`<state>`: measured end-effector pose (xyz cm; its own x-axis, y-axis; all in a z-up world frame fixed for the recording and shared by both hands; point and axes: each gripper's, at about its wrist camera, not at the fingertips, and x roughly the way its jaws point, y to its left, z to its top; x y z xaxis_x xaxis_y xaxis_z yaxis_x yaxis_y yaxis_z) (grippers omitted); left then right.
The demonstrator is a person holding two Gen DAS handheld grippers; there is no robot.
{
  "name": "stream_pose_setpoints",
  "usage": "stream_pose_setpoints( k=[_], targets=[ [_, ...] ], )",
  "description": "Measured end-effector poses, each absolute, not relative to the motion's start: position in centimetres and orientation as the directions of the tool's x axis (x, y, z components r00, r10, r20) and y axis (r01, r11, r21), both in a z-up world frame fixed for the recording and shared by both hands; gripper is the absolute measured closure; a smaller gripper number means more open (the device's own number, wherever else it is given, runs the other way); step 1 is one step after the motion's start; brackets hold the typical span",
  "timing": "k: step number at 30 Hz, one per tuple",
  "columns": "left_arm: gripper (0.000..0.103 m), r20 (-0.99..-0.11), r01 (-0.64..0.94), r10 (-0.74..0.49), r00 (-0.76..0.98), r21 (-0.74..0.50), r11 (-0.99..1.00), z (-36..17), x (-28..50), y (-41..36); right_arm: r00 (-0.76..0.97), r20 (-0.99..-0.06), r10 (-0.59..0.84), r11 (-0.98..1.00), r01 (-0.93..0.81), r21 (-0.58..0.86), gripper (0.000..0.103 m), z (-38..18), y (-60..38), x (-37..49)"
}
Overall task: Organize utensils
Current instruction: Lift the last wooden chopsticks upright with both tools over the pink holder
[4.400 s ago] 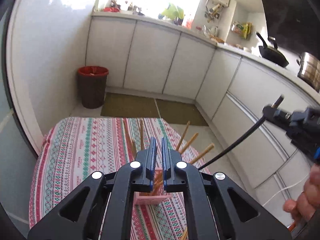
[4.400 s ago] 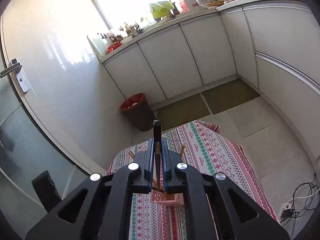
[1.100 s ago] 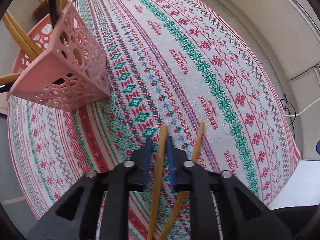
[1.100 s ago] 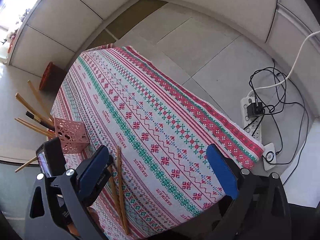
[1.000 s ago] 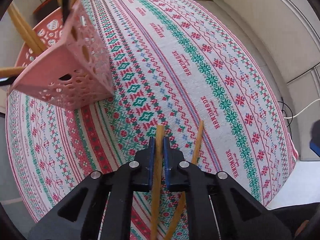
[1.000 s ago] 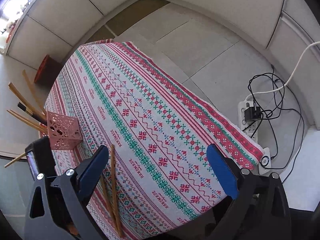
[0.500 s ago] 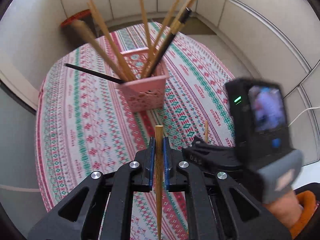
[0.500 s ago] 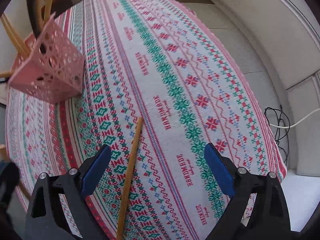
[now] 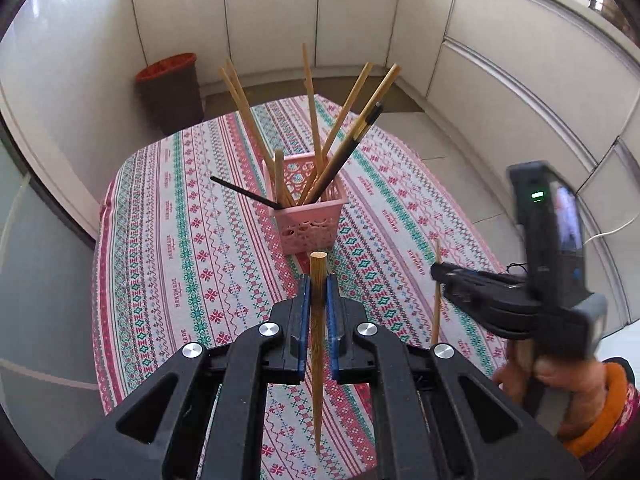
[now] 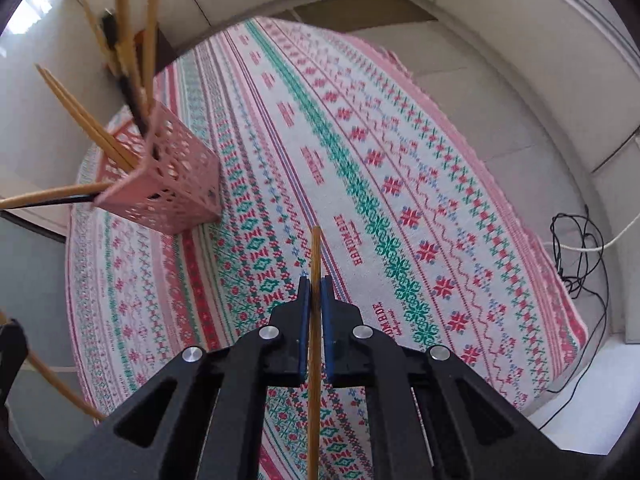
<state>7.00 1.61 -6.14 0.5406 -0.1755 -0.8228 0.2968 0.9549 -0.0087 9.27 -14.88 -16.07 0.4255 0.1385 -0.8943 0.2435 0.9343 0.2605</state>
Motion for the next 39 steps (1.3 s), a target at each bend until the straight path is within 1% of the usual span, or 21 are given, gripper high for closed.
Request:
stream_pose_setpoints(
  k=[5,13,20,27,30,33,39],
  targets=[
    [0.096,-0.788,0.312,-0.245,0.565,-0.072,0.948,-4.2,5.0,2.6,0.542,-0.826,0.156,0.945,0.161,0.284,0.097,-10.7,-16.4,6.0],
    [0.096,-0.721,0.307,-0.297,0.626,-0.123,0.944,-1.3,2.0,2.8,0.662,-0.725,0.188,0.938,0.099,0.333,0.097,-4.8,-17.1,1.9],
    [0.096,-0.668,0.312,-0.300,0.681,-0.106,0.944,2.8,2.8,2.4,0.751,-0.632,0.191,0.943,0.038,0.331,0.097,2.2,-16.7,1.8],
    [0.096,-0.582,0.309,-0.304,0.754,-0.094,0.946,8.2,4.6,1.9,0.827,-0.520,0.214,0.937,-0.024,0.348,0.097,8.6,-16.2,4.2],
    [0.096,-0.547,0.299,-0.303,0.780,-0.099,0.949,9.5,5.7,2.0,0.848,-0.483,0.220,0.937,-0.047,0.345,0.097,10.2,-15.7,5.1],
    [0.096,-0.517,0.288,-0.300,0.802,-0.105,0.952,10.2,7.0,1.9,0.853,-0.469,0.229,0.935,-0.059,0.350,0.097,10.5,-15.3,6.6],
    [0.096,-0.502,0.242,-0.243,0.830,-0.068,0.968,10.0,10.3,1.4,0.834,-0.495,0.246,0.933,-0.065,0.355,0.097,9.1,-15.0,9.5]
  ],
)
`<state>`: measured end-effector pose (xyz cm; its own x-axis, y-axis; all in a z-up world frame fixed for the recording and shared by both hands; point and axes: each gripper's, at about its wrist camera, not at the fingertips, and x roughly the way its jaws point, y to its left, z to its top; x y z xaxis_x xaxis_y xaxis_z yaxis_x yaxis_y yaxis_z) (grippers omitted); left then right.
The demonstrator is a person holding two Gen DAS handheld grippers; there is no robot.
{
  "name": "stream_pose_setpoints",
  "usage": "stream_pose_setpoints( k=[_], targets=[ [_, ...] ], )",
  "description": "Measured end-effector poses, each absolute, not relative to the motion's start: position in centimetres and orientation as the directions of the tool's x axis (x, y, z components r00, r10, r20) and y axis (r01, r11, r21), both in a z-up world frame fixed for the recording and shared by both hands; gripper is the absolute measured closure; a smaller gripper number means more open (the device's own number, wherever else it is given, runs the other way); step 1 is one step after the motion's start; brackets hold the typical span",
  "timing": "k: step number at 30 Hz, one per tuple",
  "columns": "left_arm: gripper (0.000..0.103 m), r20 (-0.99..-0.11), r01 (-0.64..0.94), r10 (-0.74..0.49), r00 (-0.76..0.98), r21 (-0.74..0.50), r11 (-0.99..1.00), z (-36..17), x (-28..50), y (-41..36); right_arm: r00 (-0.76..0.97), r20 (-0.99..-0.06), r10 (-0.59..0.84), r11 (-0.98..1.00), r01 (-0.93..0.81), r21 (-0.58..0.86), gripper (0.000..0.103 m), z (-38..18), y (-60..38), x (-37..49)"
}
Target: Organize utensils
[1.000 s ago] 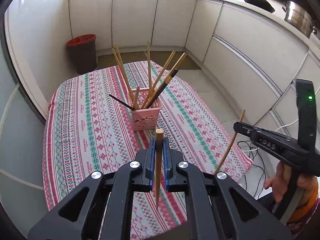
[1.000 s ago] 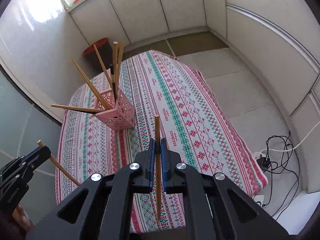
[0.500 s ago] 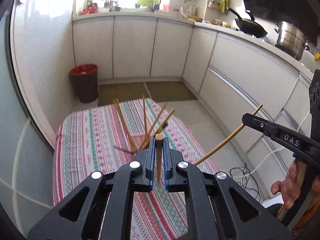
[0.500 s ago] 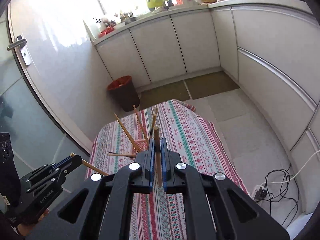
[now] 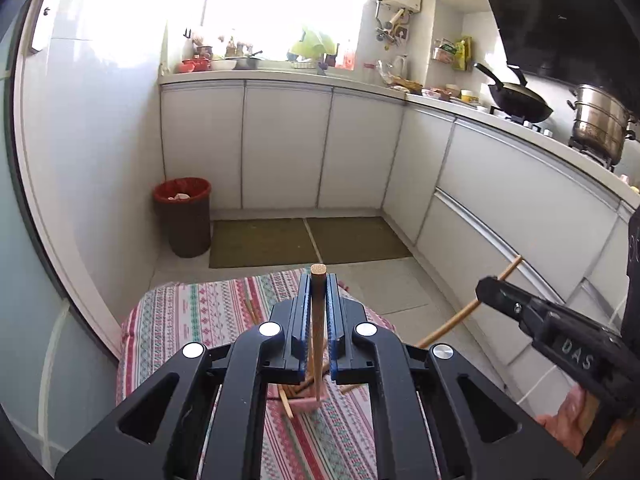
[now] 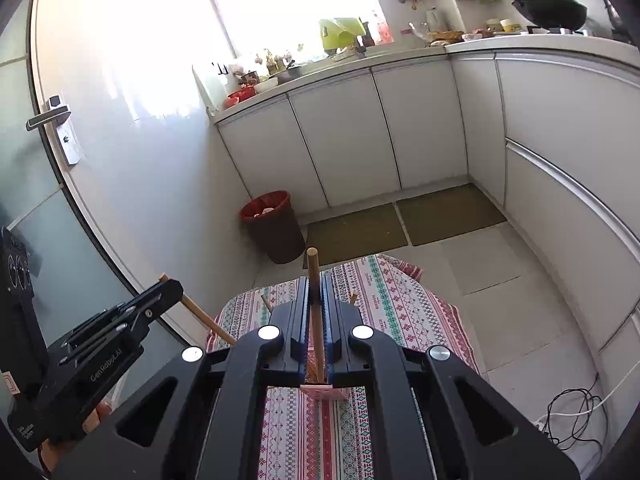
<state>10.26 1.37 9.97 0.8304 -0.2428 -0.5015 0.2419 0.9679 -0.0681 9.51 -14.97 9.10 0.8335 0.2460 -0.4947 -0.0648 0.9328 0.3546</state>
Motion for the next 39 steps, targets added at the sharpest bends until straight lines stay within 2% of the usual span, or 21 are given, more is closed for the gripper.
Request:
stream_pose_setpoints(
  k=[6,7,8,9,13,15,18,25,28,35,37,39],
  targets=[
    [0.093,-0.531,0.199,-0.204,0.823,-0.067,0.978,6.5,13.9,1.6,0.809,-0.534,0.246,0.934,-0.052,0.352,0.097,6.8,-14.4,12.1],
    [0.090,-0.534,0.194,-0.206,0.820,-0.079,0.978,5.9,14.2,1.9,0.807,-0.537,0.244,0.936,-0.050,0.349,0.097,6.6,-14.3,12.4],
    [0.081,-0.540,0.188,-0.214,0.814,-0.104,0.977,5.4,14.5,2.4,0.805,-0.542,0.242,0.937,-0.049,0.346,0.097,6.4,-14.2,12.8],
    [0.076,-0.546,0.173,-0.211,0.811,-0.121,0.977,5.2,14.6,2.8,0.802,-0.546,0.242,0.937,-0.047,0.347,0.097,6.1,-14.1,13.1],
    [0.073,-0.486,0.143,-0.215,0.847,-0.183,0.973,7.3,13.5,5.1,0.802,-0.550,0.232,0.938,-0.035,0.344,0.097,5.9,-13.8,13.9],
    [0.063,-0.461,0.123,-0.206,0.863,-0.204,0.971,8.2,12.8,6.0,0.806,-0.546,0.229,0.938,-0.034,0.344,0.097,5.9,-13.5,14.2],
    [0.053,-0.444,0.093,-0.180,0.878,-0.210,0.973,8.8,12.1,7.0,0.800,-0.551,0.235,0.938,-0.037,0.345,0.097,5.5,-12.6,14.7],
    [0.052,-0.474,0.057,-0.149,0.868,-0.203,0.977,8.3,12.3,8.1,0.805,-0.551,0.222,0.953,-0.060,0.296,0.095,3.5,-9.5,16.7],
    [0.047,-0.467,0.034,-0.118,0.876,-0.184,0.982,8.5,12.0,8.1,0.806,-0.554,0.209,0.959,-0.057,0.279,0.093,3.0,-8.9,16.9],
    [0.027,-0.406,-0.009,-0.056,0.912,-0.156,0.988,9.5,10.0,7.3,0.838,-0.537,0.095,0.977,0.023,0.210,0.093,4.7,-11.4,13.6],
    [0.017,-0.389,-0.021,-0.031,0.921,-0.127,0.992,9.7,9.0,6.3,0.849,-0.526,0.048,0.983,0.054,0.177,0.086,5.0,-12.3,12.3],
    [0.007,-0.375,-0.030,-0.008,0.927,-0.096,0.995,10.0,8.5,5.3,0.862,-0.508,0.004,0.983,0.090,0.161,0.066,5.2,-13.4,10.7]
  ],
)
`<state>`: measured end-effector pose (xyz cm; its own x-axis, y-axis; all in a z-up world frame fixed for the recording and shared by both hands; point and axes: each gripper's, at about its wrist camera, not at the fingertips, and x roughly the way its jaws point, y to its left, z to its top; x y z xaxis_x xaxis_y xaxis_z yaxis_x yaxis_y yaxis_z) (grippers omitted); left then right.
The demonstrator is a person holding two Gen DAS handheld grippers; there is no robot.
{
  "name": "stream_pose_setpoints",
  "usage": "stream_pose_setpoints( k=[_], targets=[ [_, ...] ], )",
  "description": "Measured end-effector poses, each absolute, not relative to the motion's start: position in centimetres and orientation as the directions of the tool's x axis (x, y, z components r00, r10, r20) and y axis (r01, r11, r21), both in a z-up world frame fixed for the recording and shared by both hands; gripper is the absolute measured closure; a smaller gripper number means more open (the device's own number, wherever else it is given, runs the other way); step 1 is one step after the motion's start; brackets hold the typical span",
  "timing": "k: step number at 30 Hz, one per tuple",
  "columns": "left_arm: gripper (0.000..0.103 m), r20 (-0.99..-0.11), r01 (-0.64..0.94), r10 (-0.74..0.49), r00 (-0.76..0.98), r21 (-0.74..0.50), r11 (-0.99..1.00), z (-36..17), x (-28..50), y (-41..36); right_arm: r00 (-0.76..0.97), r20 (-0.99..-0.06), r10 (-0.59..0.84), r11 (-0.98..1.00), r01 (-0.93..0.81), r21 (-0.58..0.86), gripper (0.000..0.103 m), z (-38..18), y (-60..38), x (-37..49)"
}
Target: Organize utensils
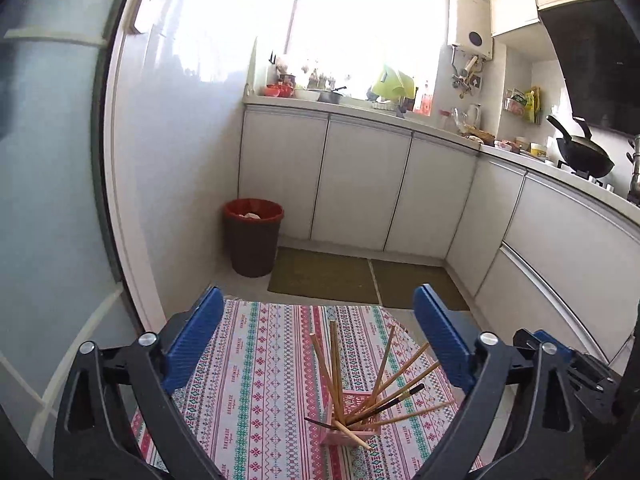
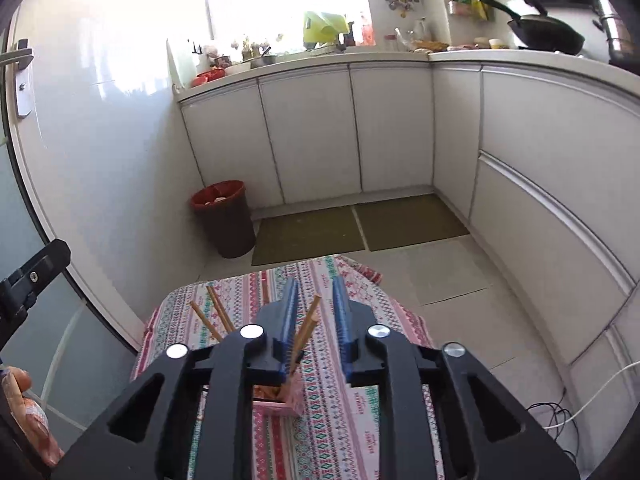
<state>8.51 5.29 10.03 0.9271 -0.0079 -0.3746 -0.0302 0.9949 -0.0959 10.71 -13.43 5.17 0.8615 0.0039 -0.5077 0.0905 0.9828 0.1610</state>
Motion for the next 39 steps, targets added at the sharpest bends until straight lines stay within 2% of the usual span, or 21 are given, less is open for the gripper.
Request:
stream_pose_setpoints(
  k=[4,8,12,17,18,23,25,29,39],
  targets=[
    [0.007,-0.376,-0.050,0.025,0.926,-0.057,0.997,9.6,7.2,3.4,0.869,-0.491,-0.058,0.981,0.142,0.135,0.054,5.3,-14.9,8.3],
    [0.007,-0.396,-0.062,0.052,0.917,-0.013,0.998,8.5,6.2,1.6,0.878,-0.471,-0.084,0.975,0.170,0.143,0.033,5.6,-16.0,6.3],
    [0.007,-0.372,-0.087,0.094,0.923,0.034,0.996,8.0,4.7,0.4,0.882,-0.454,-0.127,0.969,0.207,0.131,0.018,5.3,-16.8,4.9],
    [0.007,-0.345,-0.128,0.159,0.925,0.112,0.985,7.1,3.4,-1.3,0.879,-0.456,-0.142,0.965,0.226,0.134,0.011,5.0,-17.6,4.0],
    [0.007,-0.340,-0.127,0.160,0.927,0.115,0.985,6.9,3.2,-1.5,0.879,-0.453,-0.149,0.964,0.232,0.133,0.006,4.9,-17.6,3.8],
    [0.007,-0.263,-0.143,0.164,0.951,0.096,0.985,6.2,1.7,-2.0,0.874,-0.420,-0.244,0.948,0.305,0.084,0.007,4.2,-17.7,2.8],
    [0.007,-0.293,-0.142,0.162,0.942,0.090,0.986,5.9,1.8,-1.9,0.868,-0.418,-0.269,0.944,0.323,0.064,0.007,3.8,-17.6,2.8],
    [0.007,-0.343,-0.126,0.150,0.927,0.092,0.988,5.4,2.4,-2.0,0.847,-0.470,-0.249,0.946,0.317,0.070,0.007,3.5,-17.7,3.5],
    [0.007,-0.371,-0.124,0.146,0.917,0.081,0.989,5.0,2.7,-1.8,0.840,-0.474,-0.265,0.941,0.332,0.061,0.007,3.3,-17.4,3.3]
  ],
)
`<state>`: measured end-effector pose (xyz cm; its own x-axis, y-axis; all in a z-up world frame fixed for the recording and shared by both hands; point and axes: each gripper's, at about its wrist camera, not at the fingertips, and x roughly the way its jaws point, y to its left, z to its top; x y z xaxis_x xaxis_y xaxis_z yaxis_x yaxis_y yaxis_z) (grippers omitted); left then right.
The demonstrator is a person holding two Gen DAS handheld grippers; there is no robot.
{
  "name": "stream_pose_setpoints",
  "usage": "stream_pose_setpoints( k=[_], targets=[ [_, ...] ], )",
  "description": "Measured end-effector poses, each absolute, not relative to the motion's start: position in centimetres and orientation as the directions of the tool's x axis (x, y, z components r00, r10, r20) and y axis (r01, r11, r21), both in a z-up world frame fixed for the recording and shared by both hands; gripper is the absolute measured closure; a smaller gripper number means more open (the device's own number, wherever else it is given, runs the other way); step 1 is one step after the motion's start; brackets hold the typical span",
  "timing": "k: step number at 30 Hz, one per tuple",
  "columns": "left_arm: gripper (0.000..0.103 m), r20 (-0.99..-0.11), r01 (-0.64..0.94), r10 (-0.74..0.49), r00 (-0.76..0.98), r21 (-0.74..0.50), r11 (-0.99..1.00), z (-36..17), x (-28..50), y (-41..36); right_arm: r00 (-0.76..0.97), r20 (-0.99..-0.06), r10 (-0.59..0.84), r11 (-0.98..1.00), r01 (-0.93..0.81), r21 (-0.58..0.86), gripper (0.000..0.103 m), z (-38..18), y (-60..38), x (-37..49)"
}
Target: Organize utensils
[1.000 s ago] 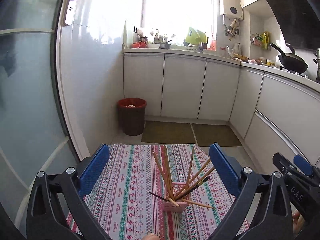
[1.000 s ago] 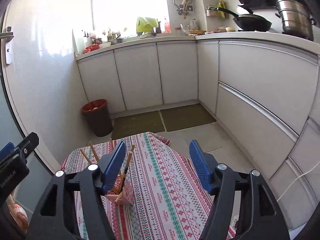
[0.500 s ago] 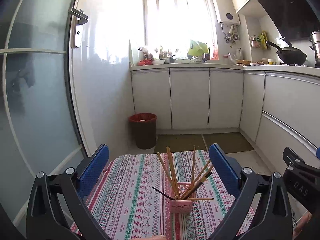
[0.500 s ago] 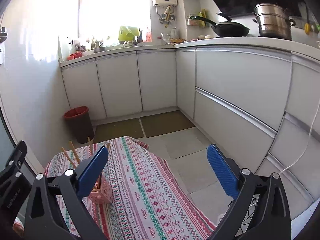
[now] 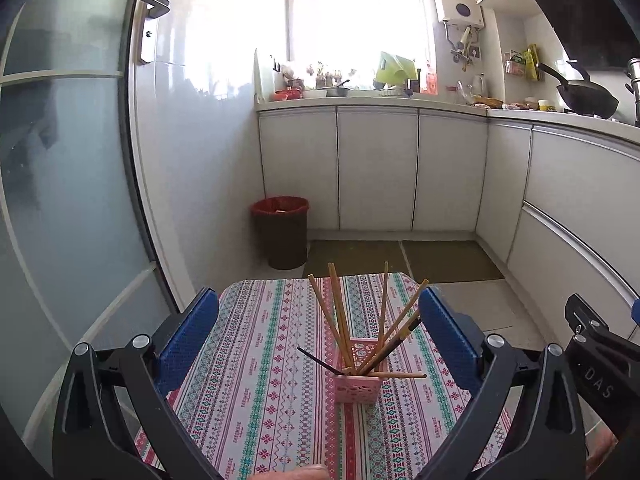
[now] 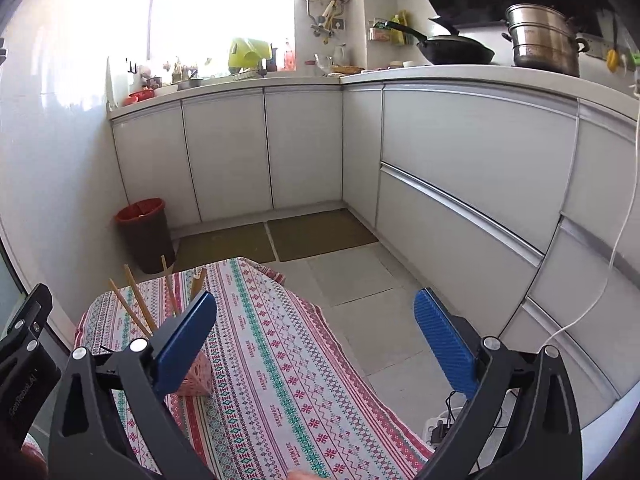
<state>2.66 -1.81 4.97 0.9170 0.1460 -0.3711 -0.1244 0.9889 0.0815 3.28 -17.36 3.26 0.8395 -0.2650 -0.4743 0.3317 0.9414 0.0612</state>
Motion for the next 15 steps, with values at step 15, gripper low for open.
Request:
stream_pose_setpoints(
  k=[15],
  targets=[
    [0.007,-0.392,-0.129,0.151,0.907,0.083,0.988,4.68,3.15,-1.82,0.834,-0.493,-0.247,0.944,0.323,0.073,0.007,2.91,-17.39,3.51]
  ],
)
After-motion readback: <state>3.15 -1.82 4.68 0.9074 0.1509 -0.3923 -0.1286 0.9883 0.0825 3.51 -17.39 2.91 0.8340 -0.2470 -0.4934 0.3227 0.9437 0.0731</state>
